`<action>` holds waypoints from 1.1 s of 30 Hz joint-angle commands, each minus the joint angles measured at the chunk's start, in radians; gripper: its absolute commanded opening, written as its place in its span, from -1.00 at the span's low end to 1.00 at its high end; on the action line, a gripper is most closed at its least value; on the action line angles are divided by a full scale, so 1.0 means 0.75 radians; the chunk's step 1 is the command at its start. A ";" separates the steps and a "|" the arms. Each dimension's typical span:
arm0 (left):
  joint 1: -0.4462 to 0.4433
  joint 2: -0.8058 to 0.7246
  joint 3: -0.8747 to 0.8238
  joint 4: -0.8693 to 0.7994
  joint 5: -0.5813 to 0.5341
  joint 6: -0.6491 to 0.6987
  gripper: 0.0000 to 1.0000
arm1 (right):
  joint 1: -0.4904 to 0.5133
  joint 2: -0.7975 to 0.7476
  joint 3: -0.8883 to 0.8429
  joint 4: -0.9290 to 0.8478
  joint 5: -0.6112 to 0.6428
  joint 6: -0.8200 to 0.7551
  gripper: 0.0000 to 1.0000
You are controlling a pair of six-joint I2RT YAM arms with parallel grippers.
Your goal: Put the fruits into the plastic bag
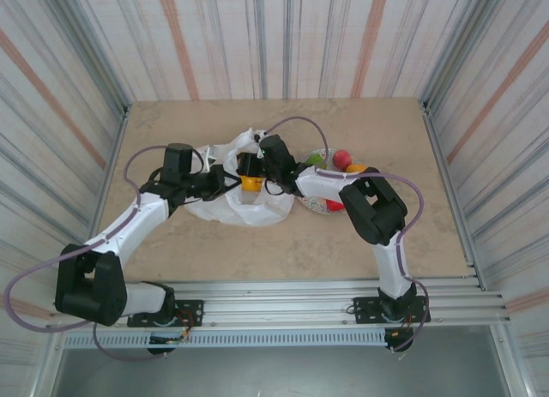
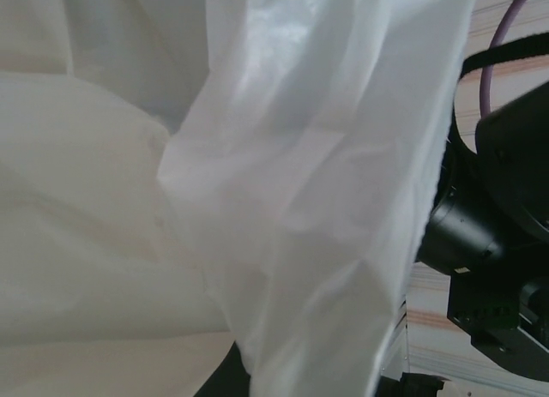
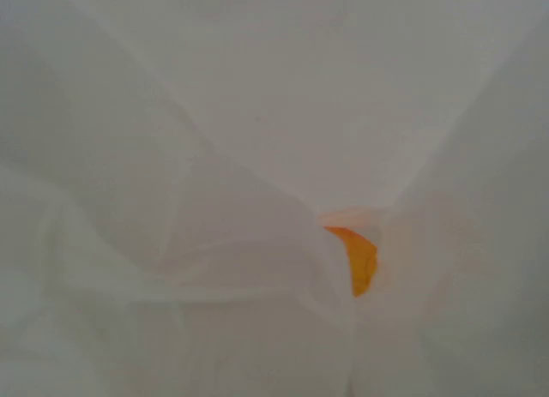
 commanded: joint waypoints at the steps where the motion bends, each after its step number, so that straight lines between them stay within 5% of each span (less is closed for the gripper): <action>1: 0.011 0.016 0.027 0.018 0.043 0.046 -1.00 | 0.014 0.035 0.059 -0.084 -0.064 -0.026 0.62; 7: 0.020 0.023 0.030 0.018 0.036 0.046 -1.00 | 0.001 0.000 0.072 -0.123 -0.163 -0.044 0.84; 33: 0.084 0.016 0.011 0.006 0.049 0.046 -1.00 | -0.041 -0.247 -0.137 -0.156 -0.345 -0.254 0.97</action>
